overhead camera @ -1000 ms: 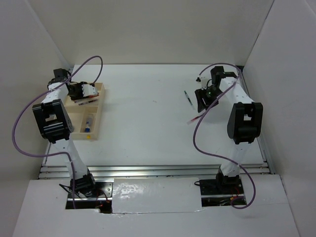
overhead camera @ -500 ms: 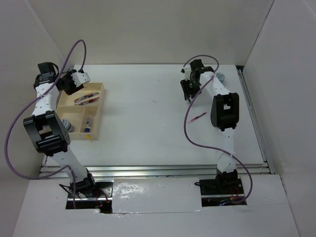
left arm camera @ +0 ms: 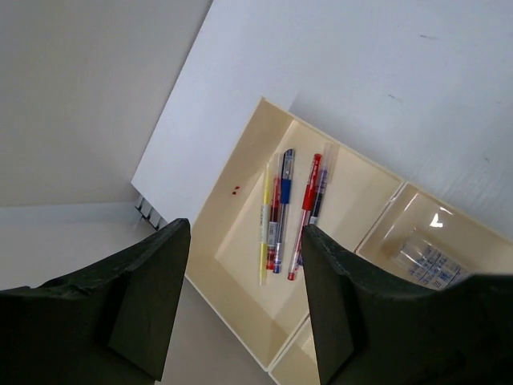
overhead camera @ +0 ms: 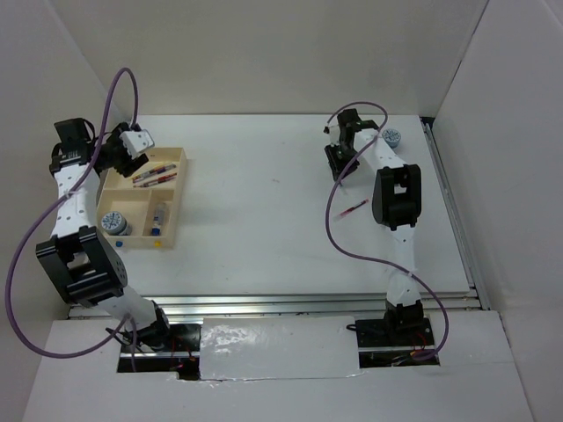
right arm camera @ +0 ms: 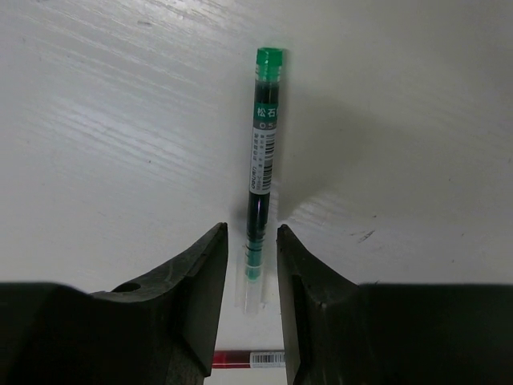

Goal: Sort the stationery into containers
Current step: Pick up the pen from the center of the board.

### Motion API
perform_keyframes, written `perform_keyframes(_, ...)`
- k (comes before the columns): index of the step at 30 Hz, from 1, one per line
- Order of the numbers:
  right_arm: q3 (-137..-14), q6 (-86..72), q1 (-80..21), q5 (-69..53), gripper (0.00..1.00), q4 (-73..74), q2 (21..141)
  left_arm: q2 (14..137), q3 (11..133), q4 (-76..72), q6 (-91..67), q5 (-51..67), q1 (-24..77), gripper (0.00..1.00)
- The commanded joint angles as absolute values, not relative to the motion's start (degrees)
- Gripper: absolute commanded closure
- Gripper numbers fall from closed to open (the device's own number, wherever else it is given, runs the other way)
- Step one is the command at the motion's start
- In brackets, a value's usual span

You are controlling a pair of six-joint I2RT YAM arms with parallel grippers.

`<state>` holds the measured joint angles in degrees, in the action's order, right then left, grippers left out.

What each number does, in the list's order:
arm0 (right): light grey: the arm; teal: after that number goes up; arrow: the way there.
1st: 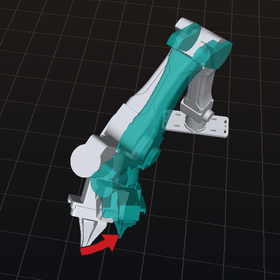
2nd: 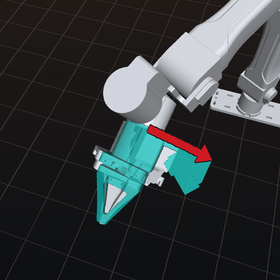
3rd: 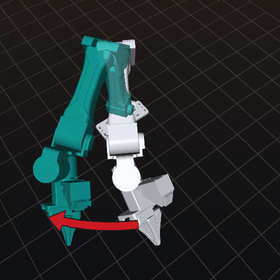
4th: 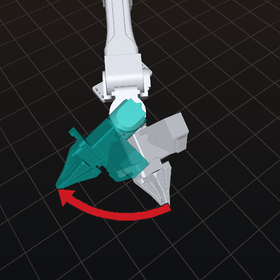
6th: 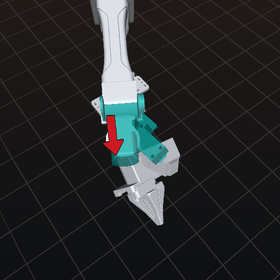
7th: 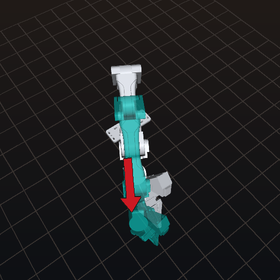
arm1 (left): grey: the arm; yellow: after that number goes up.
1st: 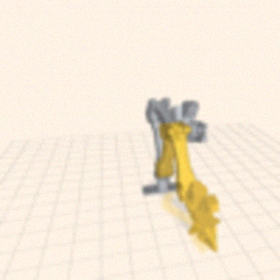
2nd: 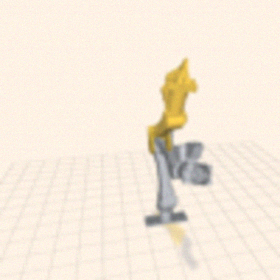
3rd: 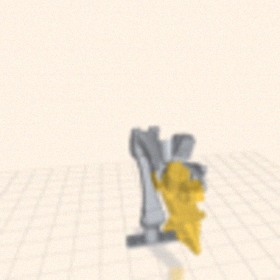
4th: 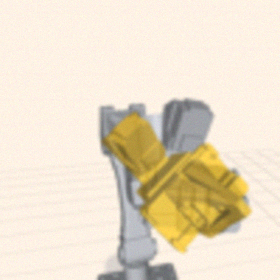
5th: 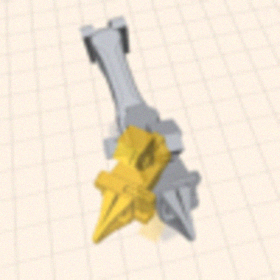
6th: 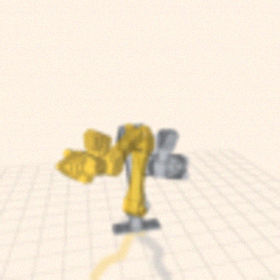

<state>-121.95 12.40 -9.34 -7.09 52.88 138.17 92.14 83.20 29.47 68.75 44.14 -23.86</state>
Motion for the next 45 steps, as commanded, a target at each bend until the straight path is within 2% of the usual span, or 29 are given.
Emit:
perform_keyframes(1, -124.6, 12.6, -10.1, -4.8, 0.62, 55.3, 139.0, 86.7, 83.0, 27.5, 66.9, 49.2, -23.5, 0.3)
perform_keyframes(16, -124.8, 14.2, -10.1, -5.5, 0.82, 56.8, 140.9, 76.5, 75.0, 28.5, 68.4, 49.2, -22.1, 0.3)
perform_keyframes(20, -120.3, 14.2, -9.9, -6.4, 0.97, 53.4, 137.5, 74.4, 73.4, 29.1, 68.1, 49.5, -21.3, 0.3)
perform_keyframes(25, -121.6, 14.2, -10.7, -14.6, 1.0, 56.6, 130.6, 71.0, 72.4, 30.8, 69.4, 50.2, -18.3, 0.31)
perform_keyframes(29, -113.9, 12.3, -13.5, -27.7, 1.0, 56.3, 120.7, 64.7, 64.2, 24.9, 69.7, 46.6, -10.0, 0.31)
perform_keyframes(35, -104.9, 10.3, -22.9, -43.1, 1.0, 57.3, 109.7, 58.8, 56.6, 21.0, 72.8, 37.2, 13.3, 0.31)
perform_keyframes(40, -98.8, 10.4, -28.6, -47.4, 1.0, 57.7, 105.7, 59.5, 55.6, 19.3, 73.1, 31.6, 24.0, 0.29)
perform_keyframes(45, -98.1, 9.8, -30.8, -50.8, 1.0, 58.3, 105.2, 57.9, 51.6, 15.7, 76.5, 27.3, 32.6, 0.28)
